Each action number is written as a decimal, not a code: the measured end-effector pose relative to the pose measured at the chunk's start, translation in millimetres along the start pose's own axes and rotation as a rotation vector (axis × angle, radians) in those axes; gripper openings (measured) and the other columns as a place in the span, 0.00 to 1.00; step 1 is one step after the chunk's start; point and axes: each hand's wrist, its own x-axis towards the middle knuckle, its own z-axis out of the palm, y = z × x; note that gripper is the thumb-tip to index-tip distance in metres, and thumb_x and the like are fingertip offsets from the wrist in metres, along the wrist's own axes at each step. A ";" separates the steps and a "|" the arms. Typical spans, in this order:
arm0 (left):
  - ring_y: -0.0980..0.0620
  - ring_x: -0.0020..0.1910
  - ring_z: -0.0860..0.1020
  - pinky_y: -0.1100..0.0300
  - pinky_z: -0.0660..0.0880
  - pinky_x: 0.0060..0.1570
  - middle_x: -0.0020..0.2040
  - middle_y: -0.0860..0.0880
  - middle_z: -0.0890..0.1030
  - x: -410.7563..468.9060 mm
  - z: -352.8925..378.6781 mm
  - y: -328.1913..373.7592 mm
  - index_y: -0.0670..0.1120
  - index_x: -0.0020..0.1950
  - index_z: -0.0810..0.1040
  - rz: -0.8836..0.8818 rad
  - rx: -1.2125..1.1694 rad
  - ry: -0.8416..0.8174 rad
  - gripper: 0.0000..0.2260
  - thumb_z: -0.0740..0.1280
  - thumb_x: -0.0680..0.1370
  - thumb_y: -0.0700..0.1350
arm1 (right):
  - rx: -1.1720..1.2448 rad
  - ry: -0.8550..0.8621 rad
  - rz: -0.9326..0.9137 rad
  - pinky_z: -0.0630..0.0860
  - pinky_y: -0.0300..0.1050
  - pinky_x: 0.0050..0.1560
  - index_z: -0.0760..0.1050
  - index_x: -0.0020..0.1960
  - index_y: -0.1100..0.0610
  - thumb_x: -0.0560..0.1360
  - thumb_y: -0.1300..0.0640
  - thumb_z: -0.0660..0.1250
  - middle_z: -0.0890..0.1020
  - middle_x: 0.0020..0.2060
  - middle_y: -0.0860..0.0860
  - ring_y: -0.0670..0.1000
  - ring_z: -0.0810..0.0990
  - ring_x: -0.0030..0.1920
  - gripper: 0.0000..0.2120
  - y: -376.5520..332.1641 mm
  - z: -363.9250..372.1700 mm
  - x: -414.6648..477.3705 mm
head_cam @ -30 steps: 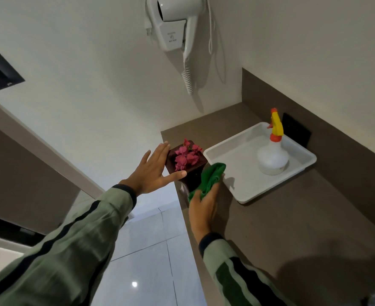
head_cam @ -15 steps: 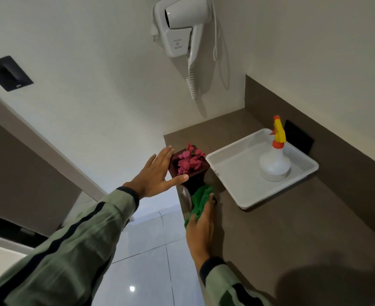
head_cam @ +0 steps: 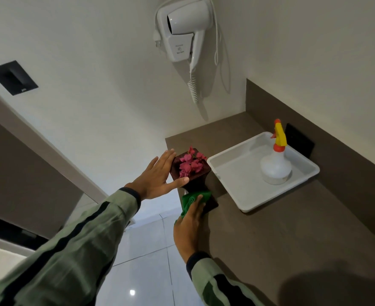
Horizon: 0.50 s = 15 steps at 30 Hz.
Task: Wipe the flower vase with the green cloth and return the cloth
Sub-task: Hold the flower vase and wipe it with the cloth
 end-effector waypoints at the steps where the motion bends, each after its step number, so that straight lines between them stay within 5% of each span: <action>1: 0.51 0.80 0.44 0.48 0.43 0.78 0.81 0.46 0.46 -0.1 -0.8 -0.1 0.46 0.80 0.44 -0.003 0.005 -0.002 0.49 0.49 0.70 0.76 | -0.010 -0.060 0.020 0.64 0.52 0.73 0.40 0.77 0.58 0.78 0.66 0.60 0.51 0.78 0.62 0.62 0.59 0.75 0.36 3.8 -4.9 -0.7; 6: 0.52 0.79 0.40 0.47 0.43 0.78 0.81 0.48 0.44 -17.2 6.0 17.7 0.47 0.80 0.43 -0.127 -0.110 0.119 0.49 0.46 0.69 0.77 | 0.043 -0.160 0.137 0.74 0.46 0.61 0.64 0.72 0.56 0.76 0.65 0.64 0.72 0.66 0.60 0.58 0.75 0.63 0.26 10.9 -67.2 6.8; 9: 0.51 0.77 0.57 0.52 0.57 0.74 0.78 0.50 0.60 -54.8 36.1 45.6 0.48 0.79 0.55 -0.304 -0.407 0.493 0.37 0.60 0.76 0.66 | 0.187 -0.078 0.189 0.75 0.28 0.37 0.72 0.62 0.58 0.71 0.67 0.68 0.79 0.52 0.57 0.48 0.78 0.43 0.20 22.1 -117.9 14.9; 10: 0.52 0.72 0.65 0.53 0.65 0.69 0.73 0.52 0.67 -69.9 49.4 56.7 0.48 0.76 0.62 -0.354 -0.465 0.593 0.32 0.65 0.76 0.61 | 0.303 -0.081 0.243 0.75 0.31 0.32 0.71 0.60 0.58 0.71 0.68 0.69 0.80 0.49 0.56 0.46 0.77 0.40 0.19 24.1 -134.2 18.5; 12: 0.56 0.56 0.78 0.62 0.76 0.49 0.60 0.56 0.79 -95.7 77.2 83.8 0.53 0.65 0.72 -0.415 -0.583 0.647 0.19 0.69 0.76 0.53 | 0.489 -0.124 0.362 0.80 0.45 0.40 0.73 0.59 0.61 0.70 0.67 0.70 0.81 0.49 0.58 0.54 0.81 0.44 0.18 27.3 -163.4 32.4; 15: 0.66 0.39 0.82 0.74 0.74 0.30 0.43 0.58 0.85 -95.0 105.3 135.3 0.56 0.54 0.75 -0.477 -0.882 0.492 0.06 0.68 0.78 0.50 | 0.608 -0.267 0.413 0.78 0.60 0.57 0.78 0.58 0.63 0.71 0.67 0.67 0.84 0.51 0.62 0.62 0.82 0.53 0.15 28.1 -201.2 62.5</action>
